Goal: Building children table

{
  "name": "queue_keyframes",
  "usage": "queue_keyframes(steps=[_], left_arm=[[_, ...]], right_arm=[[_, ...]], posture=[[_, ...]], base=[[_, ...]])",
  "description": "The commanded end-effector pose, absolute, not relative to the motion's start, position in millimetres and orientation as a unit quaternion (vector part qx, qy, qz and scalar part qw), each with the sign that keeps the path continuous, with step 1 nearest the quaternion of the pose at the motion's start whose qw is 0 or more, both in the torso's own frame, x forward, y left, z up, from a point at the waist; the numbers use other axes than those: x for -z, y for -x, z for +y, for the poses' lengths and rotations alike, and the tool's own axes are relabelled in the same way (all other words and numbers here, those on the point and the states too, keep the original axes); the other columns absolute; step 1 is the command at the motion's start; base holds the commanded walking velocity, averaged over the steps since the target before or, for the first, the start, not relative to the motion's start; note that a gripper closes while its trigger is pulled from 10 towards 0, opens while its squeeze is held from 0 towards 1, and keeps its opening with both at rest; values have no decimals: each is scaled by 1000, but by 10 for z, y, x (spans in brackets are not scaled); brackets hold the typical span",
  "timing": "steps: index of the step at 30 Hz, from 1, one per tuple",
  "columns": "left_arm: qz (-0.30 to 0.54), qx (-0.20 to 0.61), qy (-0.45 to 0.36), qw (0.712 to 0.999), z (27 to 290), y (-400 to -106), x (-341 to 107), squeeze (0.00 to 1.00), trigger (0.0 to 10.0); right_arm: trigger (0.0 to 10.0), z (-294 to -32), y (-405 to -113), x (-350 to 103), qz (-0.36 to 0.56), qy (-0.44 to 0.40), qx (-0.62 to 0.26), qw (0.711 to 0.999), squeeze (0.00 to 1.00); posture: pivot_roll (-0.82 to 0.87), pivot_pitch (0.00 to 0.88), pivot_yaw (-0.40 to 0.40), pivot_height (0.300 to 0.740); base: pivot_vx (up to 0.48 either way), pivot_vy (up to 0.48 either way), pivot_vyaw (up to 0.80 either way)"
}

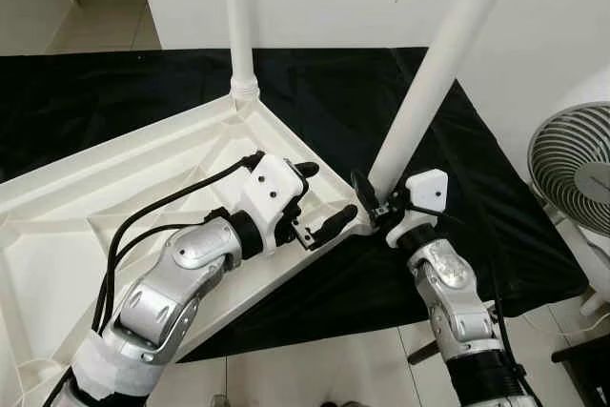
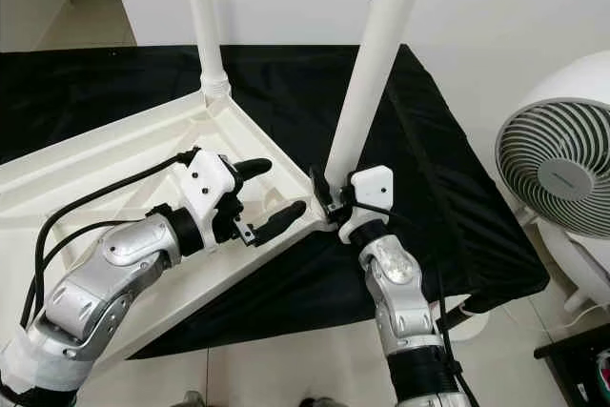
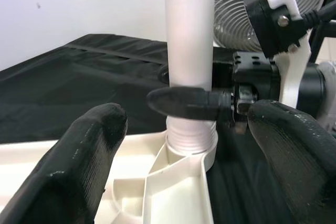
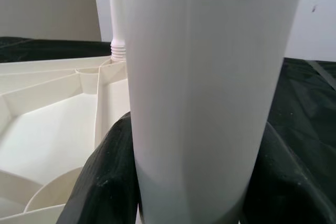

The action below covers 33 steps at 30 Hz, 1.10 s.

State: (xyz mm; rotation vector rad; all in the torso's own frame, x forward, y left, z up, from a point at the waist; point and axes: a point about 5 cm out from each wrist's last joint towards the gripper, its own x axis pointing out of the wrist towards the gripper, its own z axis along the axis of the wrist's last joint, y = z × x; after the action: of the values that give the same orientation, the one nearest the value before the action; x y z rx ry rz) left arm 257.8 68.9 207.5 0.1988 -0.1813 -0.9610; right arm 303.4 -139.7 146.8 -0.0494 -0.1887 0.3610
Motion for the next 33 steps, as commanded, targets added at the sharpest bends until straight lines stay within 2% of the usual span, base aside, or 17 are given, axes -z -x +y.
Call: queue_keyframes(steps=[1, 18, 24, 33], left_arm=[[-89, 482, -101, 866, 681, -2543, -2105, 0, 10000], [-88, 479, -100, 868, 690, -2528, -2105, 0, 10000], [-89, 479, -97, 868, 689, -2523, -2109, 0, 10000], [-90, 477, -91, 870, 682, -2512, -2115, 0, 10000]], right_arm=[[10000, -1502, -2956, -938, 49, 18, -167, 984, 0], [10000, -1537, -3090, -918, 86, 5, -161, 983, 0], [10000, -1576, -3181, -932, 108, -20, -119, 987, 0], [10000, -1411, -3248, -1058, 75, -19, -102, 992, 0]], posture=[[184, 137, -3, 740], [187, 144, -7, 740], [185, 146, -8, 740], [188, 147, -22, 740]], base=[[0, 0, 0], [0, 0, 0], [0, 0, 0], [0, 0, 0]])
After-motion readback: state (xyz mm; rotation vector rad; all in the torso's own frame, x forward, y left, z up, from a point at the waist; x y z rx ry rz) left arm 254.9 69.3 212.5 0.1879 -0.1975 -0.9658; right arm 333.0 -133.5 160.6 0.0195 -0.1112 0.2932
